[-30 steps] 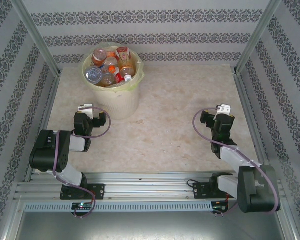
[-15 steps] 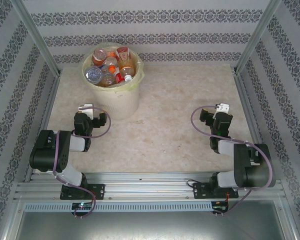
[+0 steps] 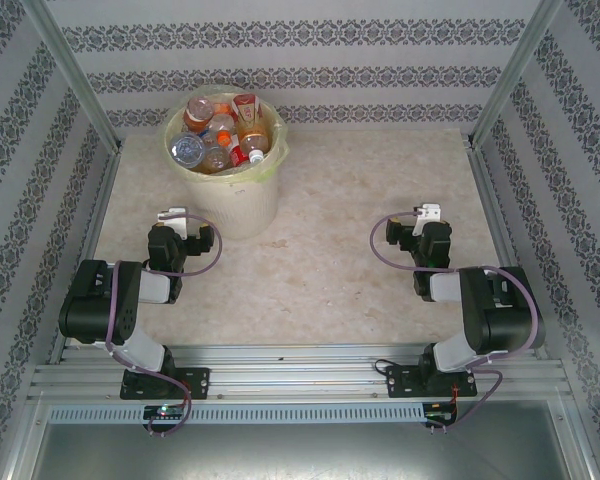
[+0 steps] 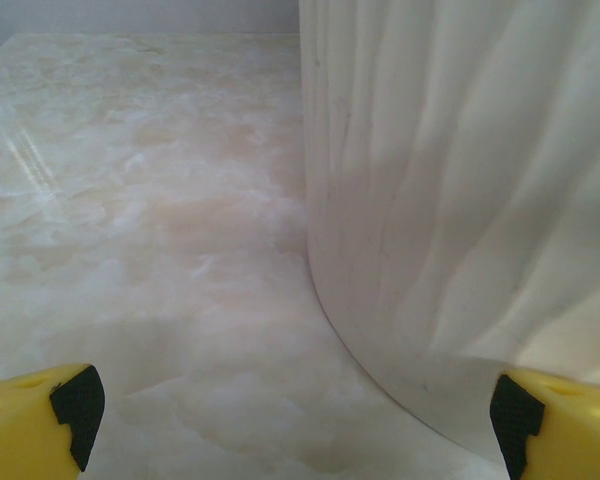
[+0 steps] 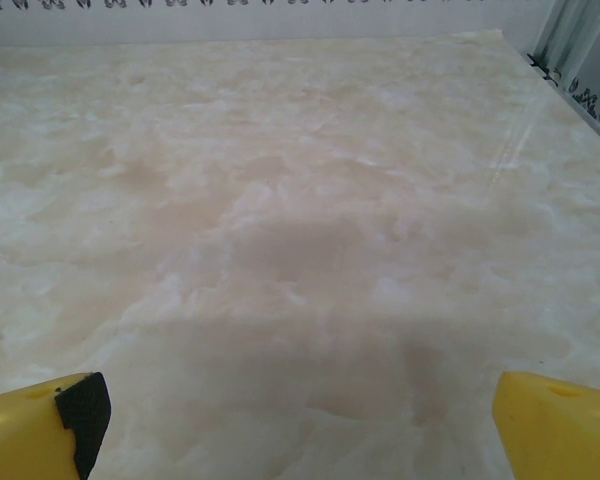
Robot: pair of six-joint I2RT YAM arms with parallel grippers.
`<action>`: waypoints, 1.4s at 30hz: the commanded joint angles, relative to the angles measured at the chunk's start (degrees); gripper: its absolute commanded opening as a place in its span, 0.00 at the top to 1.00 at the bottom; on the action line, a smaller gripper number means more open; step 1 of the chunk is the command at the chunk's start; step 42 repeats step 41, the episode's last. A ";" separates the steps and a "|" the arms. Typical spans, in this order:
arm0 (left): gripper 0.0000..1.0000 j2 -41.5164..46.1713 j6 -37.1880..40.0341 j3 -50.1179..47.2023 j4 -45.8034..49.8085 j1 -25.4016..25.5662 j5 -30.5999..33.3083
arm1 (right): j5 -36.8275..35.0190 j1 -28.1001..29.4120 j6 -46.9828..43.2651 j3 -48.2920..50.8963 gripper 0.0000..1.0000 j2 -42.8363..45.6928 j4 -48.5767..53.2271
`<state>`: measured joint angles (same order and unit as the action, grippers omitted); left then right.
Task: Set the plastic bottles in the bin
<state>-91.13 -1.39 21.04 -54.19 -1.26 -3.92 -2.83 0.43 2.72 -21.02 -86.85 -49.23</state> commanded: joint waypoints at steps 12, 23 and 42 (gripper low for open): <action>0.00 0.34 0.95 1.31 1.02 -0.57 -1.07 | 9.20 -1.66 -1.26 6.10 0.02 0.86 -13.52; 0.00 0.33 1.01 1.32 1.02 -0.50 -1.15 | 6.78 -1.31 -0.92 -1.19 0.02 0.15 -1.80; 0.00 0.32 1.04 1.35 1.02 -0.50 -1.10 | 7.40 -1.69 -0.79 -1.24 0.02 0.34 -1.57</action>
